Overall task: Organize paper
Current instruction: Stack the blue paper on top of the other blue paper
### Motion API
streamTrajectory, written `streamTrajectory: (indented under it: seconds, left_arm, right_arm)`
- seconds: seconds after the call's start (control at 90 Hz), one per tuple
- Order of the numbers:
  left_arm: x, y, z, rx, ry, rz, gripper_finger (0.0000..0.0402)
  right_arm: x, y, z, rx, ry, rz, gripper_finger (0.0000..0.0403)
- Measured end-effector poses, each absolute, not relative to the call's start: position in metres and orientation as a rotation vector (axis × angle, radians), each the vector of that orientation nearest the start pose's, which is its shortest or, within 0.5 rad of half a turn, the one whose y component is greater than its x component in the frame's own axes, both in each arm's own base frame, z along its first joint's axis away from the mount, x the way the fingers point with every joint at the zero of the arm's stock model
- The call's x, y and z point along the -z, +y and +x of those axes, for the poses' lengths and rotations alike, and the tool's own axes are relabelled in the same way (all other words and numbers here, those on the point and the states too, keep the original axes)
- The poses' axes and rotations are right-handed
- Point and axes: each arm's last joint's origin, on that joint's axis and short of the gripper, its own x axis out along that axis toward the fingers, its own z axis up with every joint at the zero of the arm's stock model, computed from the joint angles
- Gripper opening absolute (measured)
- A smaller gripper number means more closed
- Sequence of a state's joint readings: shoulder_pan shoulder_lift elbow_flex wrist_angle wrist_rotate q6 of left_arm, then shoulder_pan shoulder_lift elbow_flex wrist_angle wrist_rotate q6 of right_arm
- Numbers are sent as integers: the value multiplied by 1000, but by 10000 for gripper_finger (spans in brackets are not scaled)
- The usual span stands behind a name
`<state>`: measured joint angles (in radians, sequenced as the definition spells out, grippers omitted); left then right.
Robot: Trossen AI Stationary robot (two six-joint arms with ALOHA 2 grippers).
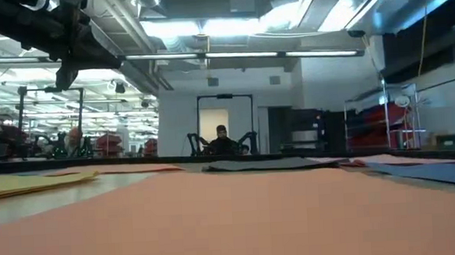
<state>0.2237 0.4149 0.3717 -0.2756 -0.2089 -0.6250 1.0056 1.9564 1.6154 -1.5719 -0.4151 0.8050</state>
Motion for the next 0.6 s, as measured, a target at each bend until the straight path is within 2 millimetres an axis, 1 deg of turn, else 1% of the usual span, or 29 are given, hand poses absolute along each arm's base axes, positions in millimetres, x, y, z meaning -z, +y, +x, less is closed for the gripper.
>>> streamTrajectory:
  seconds: [0.156, 0.267, 0.344, 0.433, 0.6]
  left_arm:
    - [-229, 32, 113, -515, 176, -614, 0]
    - [-229, 32, 113, -515, 176, -615, 0]
    - [-229, 32, 113, -515, 176, -615, 0]
    - [-229, 32, 113, -515, 176, -615, 0]
    - [-229, 32, 113, -515, 176, -615, 0]
  right_arm:
    - [-230, 288, 174, 22, 2101, -70, 2]
    - [-236, 291, 176, 66, 2087, -8, 18]
    - [-243, 293, 177, 86, 2083, 46, 40]
    - [-251, 297, 178, 94, 2108, 128, 74]
    - [-275, 305, 182, 48, 2096, 237, 139]
